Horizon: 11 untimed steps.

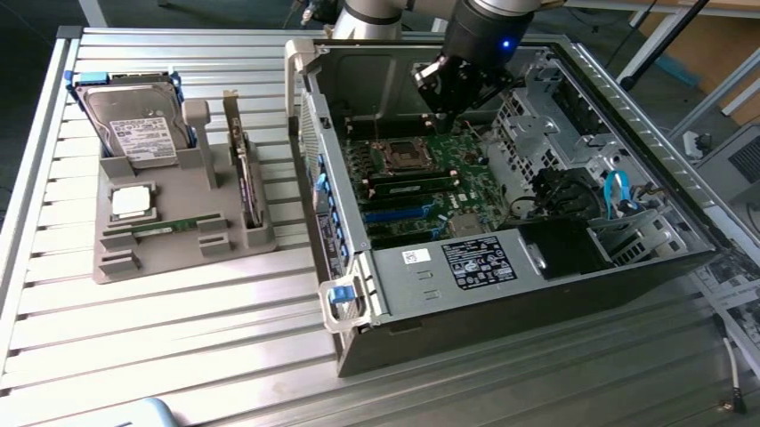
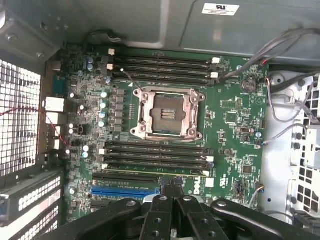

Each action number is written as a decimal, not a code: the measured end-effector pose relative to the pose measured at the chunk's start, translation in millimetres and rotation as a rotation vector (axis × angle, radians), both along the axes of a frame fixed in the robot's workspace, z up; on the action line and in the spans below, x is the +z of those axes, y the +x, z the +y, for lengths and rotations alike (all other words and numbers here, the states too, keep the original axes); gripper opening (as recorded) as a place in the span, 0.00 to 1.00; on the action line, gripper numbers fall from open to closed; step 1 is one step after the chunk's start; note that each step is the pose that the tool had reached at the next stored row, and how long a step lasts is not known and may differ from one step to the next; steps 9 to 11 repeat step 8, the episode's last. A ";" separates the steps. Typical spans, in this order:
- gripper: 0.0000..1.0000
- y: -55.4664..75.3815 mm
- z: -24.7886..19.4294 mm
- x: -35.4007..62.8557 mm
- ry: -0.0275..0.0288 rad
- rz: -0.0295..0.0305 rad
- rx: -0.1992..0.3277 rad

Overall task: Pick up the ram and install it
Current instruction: 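Press down the ram until it locks into place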

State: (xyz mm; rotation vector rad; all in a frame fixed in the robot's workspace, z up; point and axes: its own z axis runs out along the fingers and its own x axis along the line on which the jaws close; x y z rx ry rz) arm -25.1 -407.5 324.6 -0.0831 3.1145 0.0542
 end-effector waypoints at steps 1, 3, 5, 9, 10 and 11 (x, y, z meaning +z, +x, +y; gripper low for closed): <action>0.11 0.0 0.0 -0.1 0.0000 0.0000 -0.009; 0.11 0.0 0.0 -0.4 0.0002 0.0000 -0.028; 0.11 -0.1 0.0 -0.4 0.0002 -0.0001 -0.040; 0.11 0.0 0.0 -0.4 0.0003 -0.0001 -0.040; 0.11 0.0 0.0 -0.4 0.0003 -0.0001 -0.040; 0.11 0.0 0.0 -0.4 0.0003 -0.0001 -0.040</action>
